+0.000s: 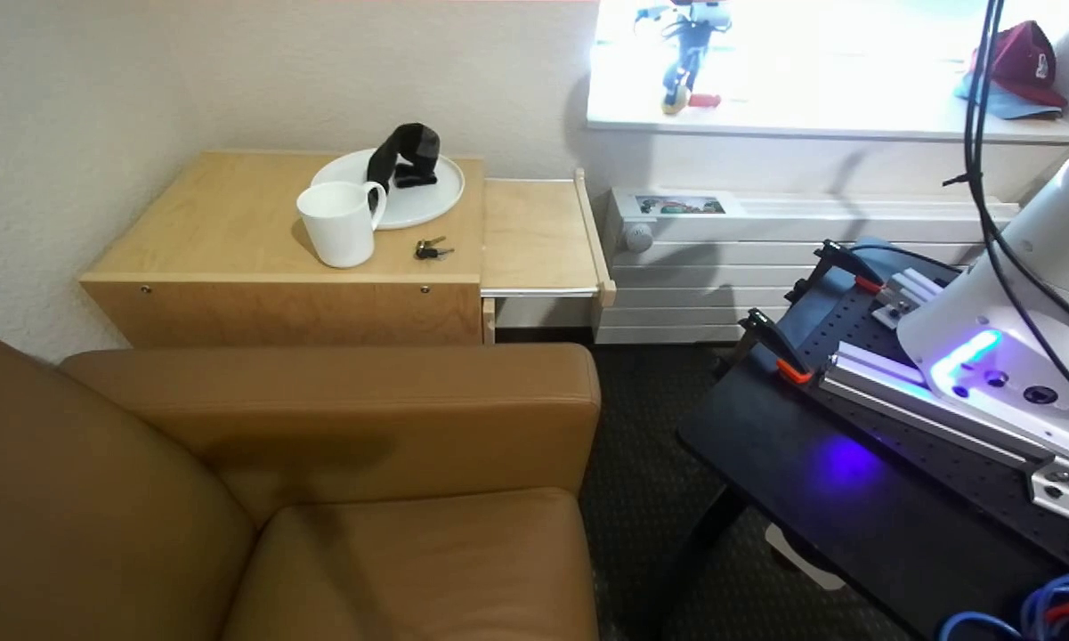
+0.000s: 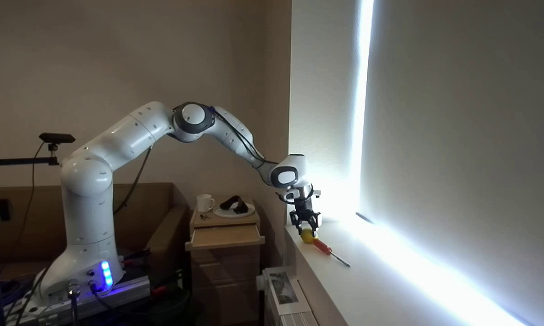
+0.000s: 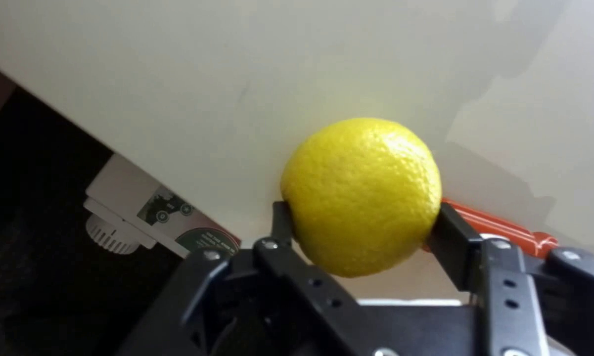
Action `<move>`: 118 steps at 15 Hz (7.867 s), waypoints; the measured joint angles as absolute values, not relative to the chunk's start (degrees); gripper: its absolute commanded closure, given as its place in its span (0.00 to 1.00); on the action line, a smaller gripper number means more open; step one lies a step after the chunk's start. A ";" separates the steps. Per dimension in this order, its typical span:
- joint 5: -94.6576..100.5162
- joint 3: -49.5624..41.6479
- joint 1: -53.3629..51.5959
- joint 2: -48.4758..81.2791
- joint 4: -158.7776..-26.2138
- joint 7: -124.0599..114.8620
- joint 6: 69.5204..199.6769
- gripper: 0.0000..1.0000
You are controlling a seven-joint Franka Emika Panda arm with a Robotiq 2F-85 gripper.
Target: Put the lemon on the window sill and close the top compartment
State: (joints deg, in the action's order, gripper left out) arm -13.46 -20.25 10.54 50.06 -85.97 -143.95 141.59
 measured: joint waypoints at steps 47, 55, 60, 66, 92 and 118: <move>5.65 -13.23 0.43 22.17 -131.15 -100.28 129.40 0.00; 7.13 -12.34 -2.14 22.50 -133.19 -101.04 128.68 0.00; 3.88 -8.45 -2.39 28.55 -134.14 -100.42 132.91 0.00; -1.34 -3.68 -7.50 39.41 -134.37 -100.82 154.99 0.00; -17.54 24.98 12.50 42.81 -131.77 -80.74 179.25 0.00; -25.01 21.73 5.07 51.99 -119.22 -78.63 179.95 0.00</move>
State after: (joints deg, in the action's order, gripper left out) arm -25.01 21.73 5.07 51.99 -119.22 -78.63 179.95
